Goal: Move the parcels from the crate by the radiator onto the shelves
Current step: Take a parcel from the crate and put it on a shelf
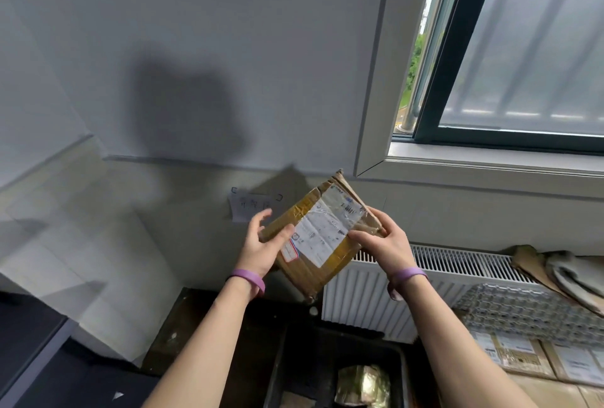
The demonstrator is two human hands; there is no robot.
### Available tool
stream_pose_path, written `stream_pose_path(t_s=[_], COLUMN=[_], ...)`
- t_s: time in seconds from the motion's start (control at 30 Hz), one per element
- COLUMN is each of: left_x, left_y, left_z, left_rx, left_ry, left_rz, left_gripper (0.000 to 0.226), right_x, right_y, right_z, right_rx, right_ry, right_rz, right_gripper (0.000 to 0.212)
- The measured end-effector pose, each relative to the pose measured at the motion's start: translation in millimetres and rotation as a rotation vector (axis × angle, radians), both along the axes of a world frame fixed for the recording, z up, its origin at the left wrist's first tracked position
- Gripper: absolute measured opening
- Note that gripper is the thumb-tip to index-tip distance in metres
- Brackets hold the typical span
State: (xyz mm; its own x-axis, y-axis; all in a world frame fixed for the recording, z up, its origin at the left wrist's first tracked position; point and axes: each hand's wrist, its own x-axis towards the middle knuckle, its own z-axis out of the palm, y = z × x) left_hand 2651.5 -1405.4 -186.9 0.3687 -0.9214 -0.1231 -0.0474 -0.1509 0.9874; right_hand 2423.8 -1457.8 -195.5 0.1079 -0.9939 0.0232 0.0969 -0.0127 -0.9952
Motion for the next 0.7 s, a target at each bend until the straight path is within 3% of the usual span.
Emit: stream_pose_path(t_s=[0.07, 0.17, 0.27, 0.37, 0.53, 0.7], left_x=[-3.2, -16.3, -27.2, -28.4, -10.7, 9.9], left_y=[3.4, 8.1, 5.3, 1.1, 1.9, 10.7], left_z=[-0.8, -1.5, 3.6, 9.1, 7.1, -2.0], left_rx=[-0.018, -0.043, -0.08, -0.105, -0.035, -0.058], left_ry=[0.019, 0.108, 0.186, 0.219, 0.071, -0.142], left_rz=[0.019, 0.097, 0.197, 0.253, 0.124, 0.079], left_gripper=[0.04, 0.04, 0.034, 0.031, 0.037, 0.025], right_x=[2.4, 12.3, 29.0, 41.9, 47.9, 69.4], right_y=[-0.9, 1.8, 12.8, 28.0, 36.0, 38.9], right_z=[2.1, 4.0, -1.6, -15.6, -22.7, -15.8], right_rx=[-0.013, -0.019, -0.063, -0.079, -0.06, -0.083], right_ry=[-0.032, -0.129, -0.003, 0.056, 0.037, 0.153], right_rz=[-0.038, -0.108, 0.011, 0.158, 0.106, 0.155], right_gripper=[0.052, 0.058, 0.059, 0.075, 0.072, 0.075])
